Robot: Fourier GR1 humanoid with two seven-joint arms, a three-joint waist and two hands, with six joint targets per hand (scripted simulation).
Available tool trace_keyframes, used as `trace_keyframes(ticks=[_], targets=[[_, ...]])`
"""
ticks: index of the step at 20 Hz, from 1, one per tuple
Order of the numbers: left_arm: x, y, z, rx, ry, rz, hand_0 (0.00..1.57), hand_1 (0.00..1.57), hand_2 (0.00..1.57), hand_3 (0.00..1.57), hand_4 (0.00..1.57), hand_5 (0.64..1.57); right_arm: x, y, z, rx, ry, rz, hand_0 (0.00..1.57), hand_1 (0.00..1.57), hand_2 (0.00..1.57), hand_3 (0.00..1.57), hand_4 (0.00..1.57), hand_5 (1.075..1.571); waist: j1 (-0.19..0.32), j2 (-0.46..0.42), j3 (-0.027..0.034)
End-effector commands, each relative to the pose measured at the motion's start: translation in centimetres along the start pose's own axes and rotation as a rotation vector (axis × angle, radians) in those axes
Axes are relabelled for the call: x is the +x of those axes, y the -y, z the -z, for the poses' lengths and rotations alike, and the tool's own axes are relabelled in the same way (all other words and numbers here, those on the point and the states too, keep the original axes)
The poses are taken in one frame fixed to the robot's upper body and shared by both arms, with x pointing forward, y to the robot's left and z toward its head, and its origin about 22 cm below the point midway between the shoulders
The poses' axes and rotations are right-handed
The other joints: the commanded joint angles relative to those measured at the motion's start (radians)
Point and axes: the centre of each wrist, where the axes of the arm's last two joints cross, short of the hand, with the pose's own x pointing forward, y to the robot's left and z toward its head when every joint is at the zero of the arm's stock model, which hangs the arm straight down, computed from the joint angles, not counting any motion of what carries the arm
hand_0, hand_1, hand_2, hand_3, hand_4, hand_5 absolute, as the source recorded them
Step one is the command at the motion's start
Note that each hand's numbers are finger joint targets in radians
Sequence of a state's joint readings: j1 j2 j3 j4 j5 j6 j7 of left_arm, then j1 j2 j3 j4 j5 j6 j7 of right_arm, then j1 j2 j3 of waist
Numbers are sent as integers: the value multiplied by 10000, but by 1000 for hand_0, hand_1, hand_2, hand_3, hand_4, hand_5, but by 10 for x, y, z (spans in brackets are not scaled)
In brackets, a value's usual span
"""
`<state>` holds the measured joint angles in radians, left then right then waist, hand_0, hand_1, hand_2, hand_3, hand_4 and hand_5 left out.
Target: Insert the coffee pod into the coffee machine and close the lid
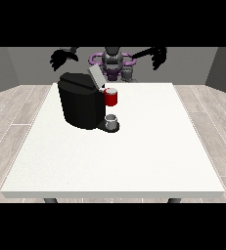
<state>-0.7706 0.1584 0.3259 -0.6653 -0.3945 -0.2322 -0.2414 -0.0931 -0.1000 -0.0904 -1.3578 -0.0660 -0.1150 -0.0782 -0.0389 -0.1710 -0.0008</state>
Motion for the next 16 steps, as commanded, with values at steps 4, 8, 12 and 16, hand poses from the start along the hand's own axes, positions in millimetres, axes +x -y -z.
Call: trace_keyframes(ticks=[4, 8, 12, 16], targets=[[-50, 21, -33, 368, -698, -1906, 0, 0, 0, 0, 90, 1571, 45, 7, 17, 1221, 815, -323, 0, 0, 0, 0, 0, 1571, 676, -688, 4], [-44, 11, -37, 281, -603, -2453, 0, 0, 0, 0, 0, 1571, 57, -8, 19, 1541, 786, -91, 0, 0, 0, 0, 0, 1571, 849, -608, 7], [-54, 59, -46, -56, -113, -3166, 0, 0, 0, 0, 57, 1571, 57, 17, 31, 1751, 1134, -632, 0, 0, 0, 0, 0, 1571, 1780, -458, 12], [-50, 51, -49, -257, -78, -3584, 0, 0, 0, 0, 0, 1571, 77, -17, 42, 2267, 1249, -1134, 0, 0, 0, 0, 239, 1571, 1988, -139, 8]])
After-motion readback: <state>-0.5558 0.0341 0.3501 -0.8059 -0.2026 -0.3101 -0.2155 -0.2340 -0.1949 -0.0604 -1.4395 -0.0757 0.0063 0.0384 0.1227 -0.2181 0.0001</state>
